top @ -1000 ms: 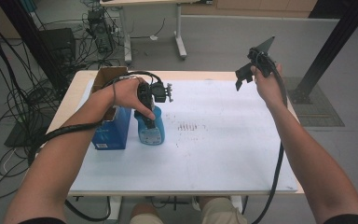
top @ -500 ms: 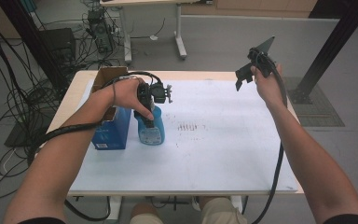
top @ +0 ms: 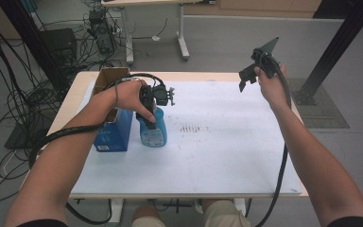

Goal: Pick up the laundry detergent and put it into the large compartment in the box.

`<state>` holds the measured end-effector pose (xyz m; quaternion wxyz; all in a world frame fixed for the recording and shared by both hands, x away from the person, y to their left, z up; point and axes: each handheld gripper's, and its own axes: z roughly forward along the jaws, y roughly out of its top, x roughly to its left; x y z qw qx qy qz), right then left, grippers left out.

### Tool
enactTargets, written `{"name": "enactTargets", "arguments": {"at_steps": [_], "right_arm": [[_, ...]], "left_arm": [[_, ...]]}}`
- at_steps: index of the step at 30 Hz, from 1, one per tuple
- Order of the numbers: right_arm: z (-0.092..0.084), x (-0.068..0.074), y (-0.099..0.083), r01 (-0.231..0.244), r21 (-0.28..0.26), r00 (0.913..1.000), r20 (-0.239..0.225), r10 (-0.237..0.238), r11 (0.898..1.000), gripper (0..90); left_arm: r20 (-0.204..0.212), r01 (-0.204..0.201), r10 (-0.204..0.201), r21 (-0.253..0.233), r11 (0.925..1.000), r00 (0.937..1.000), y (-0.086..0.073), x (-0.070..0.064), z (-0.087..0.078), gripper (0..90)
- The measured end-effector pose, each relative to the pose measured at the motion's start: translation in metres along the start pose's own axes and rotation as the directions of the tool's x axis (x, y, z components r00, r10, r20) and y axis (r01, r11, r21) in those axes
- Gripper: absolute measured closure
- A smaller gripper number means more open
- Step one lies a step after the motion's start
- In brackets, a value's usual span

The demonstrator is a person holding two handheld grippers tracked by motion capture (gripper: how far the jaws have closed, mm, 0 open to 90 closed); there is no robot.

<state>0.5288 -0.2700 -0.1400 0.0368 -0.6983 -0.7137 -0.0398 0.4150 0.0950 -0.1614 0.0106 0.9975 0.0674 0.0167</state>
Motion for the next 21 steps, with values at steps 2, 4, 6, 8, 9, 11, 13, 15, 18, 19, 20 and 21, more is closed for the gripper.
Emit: {"name": "enactTargets", "arguments": {"at_steps": [2,4,6,8,9,11,13,15,18,19,20,21], "right_arm": [[0.0,-0.0002,0.0002,0.0,0.001,1.0,0.0,0.0,1.0,4.5],[0.0,-0.0002,0.0002,-0.001,0.001,1.0,0.002,0.001,1.0,4.5],[0.0002,-0.0011,0.0003,-0.002,0.001,1.0,-0.001,0.002,1.0,4.5],[0.0003,-0.0015,0.0005,-0.003,0.003,1.0,-0.001,0.003,1.0,4.5],[0.0004,-0.0015,0.0007,-0.002,0.004,1.0,-0.001,0.002,1.0,4.5],[0.0003,-0.0018,0.0007,-0.003,0.004,1.0,-0.002,0.003,1.0,4.5],[0.0001,-0.0019,0.0004,-0.003,0.003,1.0,-0.001,0.003,1.0,4.5],[0.0002,-0.0024,0.0005,-0.003,0.003,1.0,-0.002,0.003,1.0,4.5],[0.0001,-0.0025,0.0002,-0.005,0.002,1.0,-0.001,0.005,1.0,4.5],[0.0,-0.0025,0.0001,-0.005,0.001,1.0,-0.001,0.005,1.0,4.5],[0.0,-0.0029,0.0001,-0.004,0.001,1.0,-0.002,0.004,1.0,4.5],[0.0,-0.0028,0.0002,-0.004,0.001,1.0,-0.002,0.004,1.0,4.5]], "left_arm": [[-0.001,-0.001,0.001,0.002,1.0,1.0,0.0005,-0.0001,0.0003,25.4],[-0.004,-0.001,0.001,0.002,1.0,1.0,0.0006,-0.0004,0.0011,27.8],[0.001,-0.001,0.001,0.005,1.0,1.0,0.0008,0.0003,0.0017,29.2],[-0.002,-0.003,0.003,0.006,1.0,1.0,0.0005,0.0003,0.0019,30.2],[-0.002,-0.003,0.003,0.004,1.0,1.0,0.0001,0.0005,0.0018,30.7],[-0.002,-0.003,0.003,0.002,1.0,1.0,-0.0003,0.0007,0.0014,31.1],[-0.008,-0.003,0.003,0.0,1.0,1.0,-0.0008,0.0,0.0015,32.9],[-0.006,-0.003,0.003,0.002,1.0,1.0,-0.0005,0.0007,0.0013,33.7],[-0.005,-0.004,0.004,0.003,1.0,1.0,0.0,0.001,0.0014,33.9],[-0.003,-0.004,0.004,0.007,1.0,1.0,0.0009,0.0012,0.0013,34.0],[-0.002,-0.005,0.005,0.007,1.0,1.0,0.001,0.0015,0.0014,34.1],[-0.001,-0.005,0.005,0.007,1.0,1.0,0.001,0.0017,0.0013,34.2]]}}
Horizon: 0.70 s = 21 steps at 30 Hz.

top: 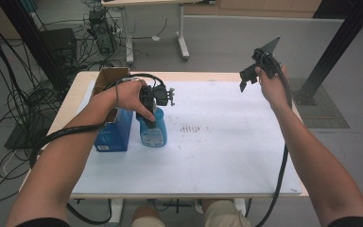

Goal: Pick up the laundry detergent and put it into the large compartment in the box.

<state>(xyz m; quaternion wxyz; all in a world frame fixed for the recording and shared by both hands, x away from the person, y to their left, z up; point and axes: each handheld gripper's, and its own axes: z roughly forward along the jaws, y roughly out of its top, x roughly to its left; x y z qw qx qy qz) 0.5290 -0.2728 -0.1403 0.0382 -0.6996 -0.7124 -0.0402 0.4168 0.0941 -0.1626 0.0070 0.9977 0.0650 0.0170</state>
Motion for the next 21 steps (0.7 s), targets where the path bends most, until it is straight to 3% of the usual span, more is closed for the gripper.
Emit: {"name": "enactTargets", "arguments": {"at_steps": [21], "right_arm": [[0.0018,0.0032,0.0013,0.002,0.002,1.0,0.008,-0.002,1.0,4.5]], "left_arm": [[0.024,0.001,-0.001,0.006,1.0,0.9997,0.0011,0.0063,-0.0003,35.5]]}}
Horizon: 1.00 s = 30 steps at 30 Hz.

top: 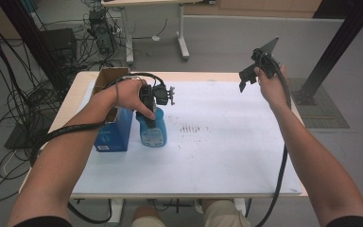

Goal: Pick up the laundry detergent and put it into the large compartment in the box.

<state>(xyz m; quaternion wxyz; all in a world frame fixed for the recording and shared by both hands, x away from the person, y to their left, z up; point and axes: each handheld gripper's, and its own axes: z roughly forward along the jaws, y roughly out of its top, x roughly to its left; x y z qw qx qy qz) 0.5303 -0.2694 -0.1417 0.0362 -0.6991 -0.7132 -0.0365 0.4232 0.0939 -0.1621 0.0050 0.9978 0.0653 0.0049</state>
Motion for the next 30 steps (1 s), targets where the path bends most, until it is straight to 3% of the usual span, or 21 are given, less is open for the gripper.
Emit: {"name": "enactTargets", "arguments": {"at_steps": [30], "right_arm": [[0.0012,0.0037,0.001,0.009,0.002,1.0,0.003,-0.009,1.0,4.5]], "left_arm": [[0.008,0.005,-0.006,0.006,1.0,1.0,0.0001,0.0014,-0.0004,36.4]]}}
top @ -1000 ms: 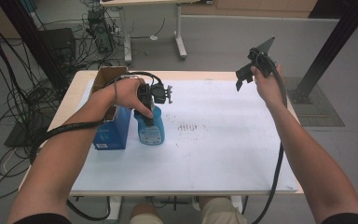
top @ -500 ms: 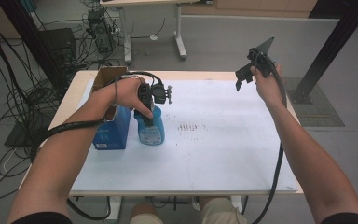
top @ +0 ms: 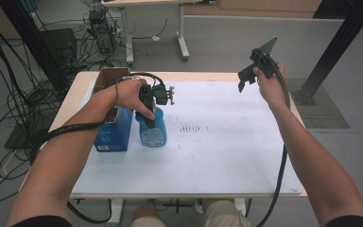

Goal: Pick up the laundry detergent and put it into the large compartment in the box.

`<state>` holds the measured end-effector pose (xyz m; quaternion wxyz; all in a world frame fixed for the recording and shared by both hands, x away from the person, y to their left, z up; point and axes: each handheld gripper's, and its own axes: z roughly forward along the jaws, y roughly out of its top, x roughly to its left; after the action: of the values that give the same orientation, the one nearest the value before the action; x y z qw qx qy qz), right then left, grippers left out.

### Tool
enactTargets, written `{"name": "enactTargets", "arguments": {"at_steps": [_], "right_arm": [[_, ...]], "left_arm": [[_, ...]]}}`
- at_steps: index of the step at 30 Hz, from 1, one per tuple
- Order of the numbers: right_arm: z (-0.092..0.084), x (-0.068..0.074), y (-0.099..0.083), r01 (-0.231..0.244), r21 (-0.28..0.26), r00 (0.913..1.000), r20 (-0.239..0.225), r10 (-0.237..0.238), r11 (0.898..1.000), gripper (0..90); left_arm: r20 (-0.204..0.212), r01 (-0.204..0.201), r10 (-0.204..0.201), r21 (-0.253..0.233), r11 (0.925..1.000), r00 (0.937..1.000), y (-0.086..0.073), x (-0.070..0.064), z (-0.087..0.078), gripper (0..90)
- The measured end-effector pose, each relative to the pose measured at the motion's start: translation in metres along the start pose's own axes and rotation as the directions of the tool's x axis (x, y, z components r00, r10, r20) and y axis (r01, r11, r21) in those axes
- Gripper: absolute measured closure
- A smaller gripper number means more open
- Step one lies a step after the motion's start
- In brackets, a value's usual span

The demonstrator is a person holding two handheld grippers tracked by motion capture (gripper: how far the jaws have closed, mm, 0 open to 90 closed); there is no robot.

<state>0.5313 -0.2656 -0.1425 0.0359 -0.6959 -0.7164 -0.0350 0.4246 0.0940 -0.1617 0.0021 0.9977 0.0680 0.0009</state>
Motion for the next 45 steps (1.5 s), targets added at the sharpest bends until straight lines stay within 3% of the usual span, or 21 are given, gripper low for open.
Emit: {"name": "enactTargets", "arguments": {"at_steps": [45], "right_arm": [[-0.0004,-0.0004,-0.0001,0.002,0.005,1.0,-0.005,-0.002,1.0,4.5]], "left_arm": [[0.0,0.005,-0.005,0.006,1.0,1.0,0.0014,0.0001,0.0,36.4]]}}
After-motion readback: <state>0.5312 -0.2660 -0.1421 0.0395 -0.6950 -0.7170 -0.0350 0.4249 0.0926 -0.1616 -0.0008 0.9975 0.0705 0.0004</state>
